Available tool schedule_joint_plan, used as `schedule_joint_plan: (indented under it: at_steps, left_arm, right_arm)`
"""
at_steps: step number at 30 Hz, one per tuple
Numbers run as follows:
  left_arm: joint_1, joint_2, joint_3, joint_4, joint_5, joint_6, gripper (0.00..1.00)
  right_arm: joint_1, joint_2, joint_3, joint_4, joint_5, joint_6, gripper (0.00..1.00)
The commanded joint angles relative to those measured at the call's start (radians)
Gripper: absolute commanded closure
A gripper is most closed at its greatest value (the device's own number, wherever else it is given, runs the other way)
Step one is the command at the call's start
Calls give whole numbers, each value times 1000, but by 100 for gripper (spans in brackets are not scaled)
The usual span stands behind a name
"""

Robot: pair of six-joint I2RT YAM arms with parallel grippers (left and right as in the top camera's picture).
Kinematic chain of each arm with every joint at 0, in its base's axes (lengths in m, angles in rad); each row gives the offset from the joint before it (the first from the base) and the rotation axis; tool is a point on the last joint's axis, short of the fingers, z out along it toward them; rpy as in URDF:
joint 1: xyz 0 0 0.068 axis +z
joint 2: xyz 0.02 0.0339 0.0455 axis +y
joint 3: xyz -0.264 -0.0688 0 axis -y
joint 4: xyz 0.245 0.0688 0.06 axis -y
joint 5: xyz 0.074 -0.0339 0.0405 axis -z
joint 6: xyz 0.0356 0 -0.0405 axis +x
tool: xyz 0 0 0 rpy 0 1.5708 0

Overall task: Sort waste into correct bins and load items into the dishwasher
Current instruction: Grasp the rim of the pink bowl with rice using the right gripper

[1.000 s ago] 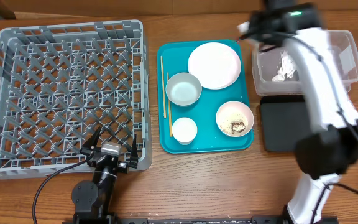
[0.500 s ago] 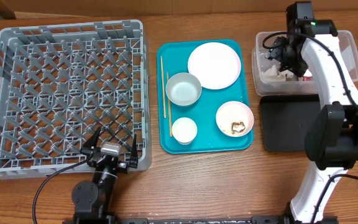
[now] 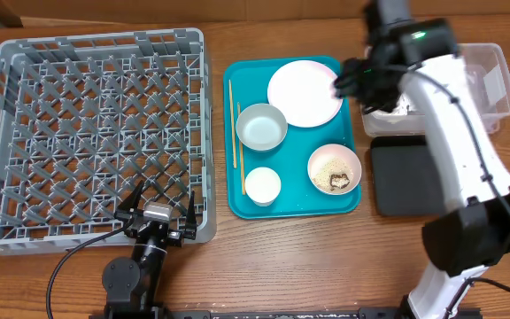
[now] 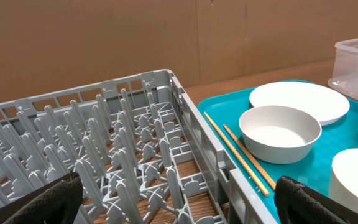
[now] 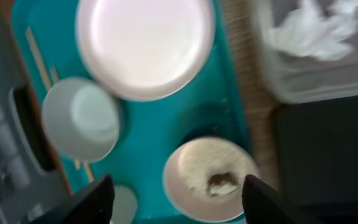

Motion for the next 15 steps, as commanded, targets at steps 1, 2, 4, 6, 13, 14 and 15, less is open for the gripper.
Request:
schedule_joint_plan:
  at_steps: [1,2,4,6,13,14,15]
  left_arm:
    - [-2,-10,-4,-2,0,18,0]
    - [-2,-10,-4,-2,0,18,1]
    - [-2,-10,-4,-2,0,18,0]
    - [-2,-10,-4,-2,0,18,0]
    - [-2,-10,-4,-2,0,18,0]
    - [-2,-10,-4,-2,0,18,0]
    - [-2,-10,-4,-2,0,18,0]
  right_arm:
    - [63,0,-89,10,-16,-10,33]
    - [84,0,-128,26,-15,-10,34]
    - [117,0,-194,57,-14,-17,36]
    - [150,0,-269,102,-11,-31,39]
    - [204,0,-488,266,21,-87,57]
    - [211,0,-513,289,23,-88,59]
    - [219,0,-544,313,23,-87,60]
